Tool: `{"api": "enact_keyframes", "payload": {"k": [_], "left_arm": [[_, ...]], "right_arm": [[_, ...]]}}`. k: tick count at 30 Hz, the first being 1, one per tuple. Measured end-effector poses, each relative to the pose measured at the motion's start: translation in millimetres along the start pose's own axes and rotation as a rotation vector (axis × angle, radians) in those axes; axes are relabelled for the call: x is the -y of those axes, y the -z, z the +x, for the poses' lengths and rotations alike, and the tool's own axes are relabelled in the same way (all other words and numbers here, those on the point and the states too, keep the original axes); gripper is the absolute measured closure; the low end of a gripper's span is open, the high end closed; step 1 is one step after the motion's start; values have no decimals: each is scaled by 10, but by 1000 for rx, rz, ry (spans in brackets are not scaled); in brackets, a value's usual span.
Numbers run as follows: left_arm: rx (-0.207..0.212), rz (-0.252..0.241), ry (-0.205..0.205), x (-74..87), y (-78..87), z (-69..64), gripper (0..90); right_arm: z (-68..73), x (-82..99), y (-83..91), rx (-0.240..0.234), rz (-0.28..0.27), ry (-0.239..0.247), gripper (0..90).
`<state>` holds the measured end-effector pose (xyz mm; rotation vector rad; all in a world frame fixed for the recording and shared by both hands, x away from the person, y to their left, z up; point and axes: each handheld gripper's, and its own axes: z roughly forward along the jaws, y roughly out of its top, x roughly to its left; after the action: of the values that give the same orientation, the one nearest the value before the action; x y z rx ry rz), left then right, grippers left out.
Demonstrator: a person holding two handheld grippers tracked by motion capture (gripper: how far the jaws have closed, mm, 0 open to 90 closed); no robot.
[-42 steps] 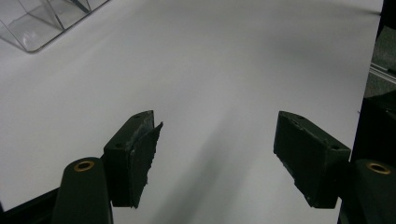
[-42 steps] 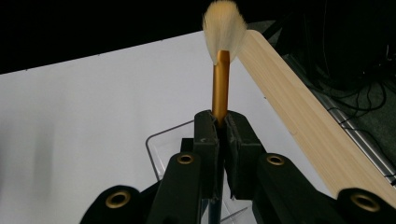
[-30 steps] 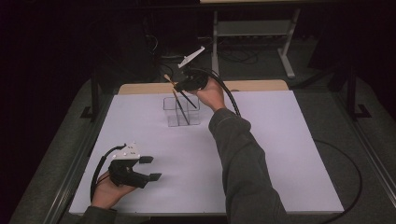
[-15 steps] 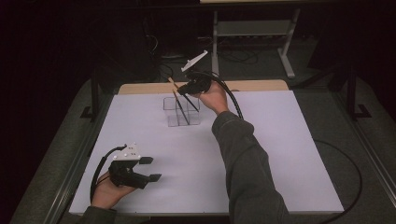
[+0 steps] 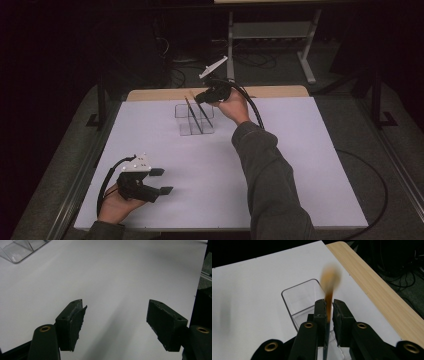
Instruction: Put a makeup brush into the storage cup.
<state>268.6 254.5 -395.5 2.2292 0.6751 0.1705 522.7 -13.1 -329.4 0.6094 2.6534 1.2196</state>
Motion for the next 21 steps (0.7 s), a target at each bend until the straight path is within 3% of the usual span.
{"api": "enact_keyframes", "payload": {"k": [21], "left_arm": [[3, -2, 0, -16, -32, 0, 291]], "right_arm": [[-1, 305, 230, -14, -33, -55, 727]]}}
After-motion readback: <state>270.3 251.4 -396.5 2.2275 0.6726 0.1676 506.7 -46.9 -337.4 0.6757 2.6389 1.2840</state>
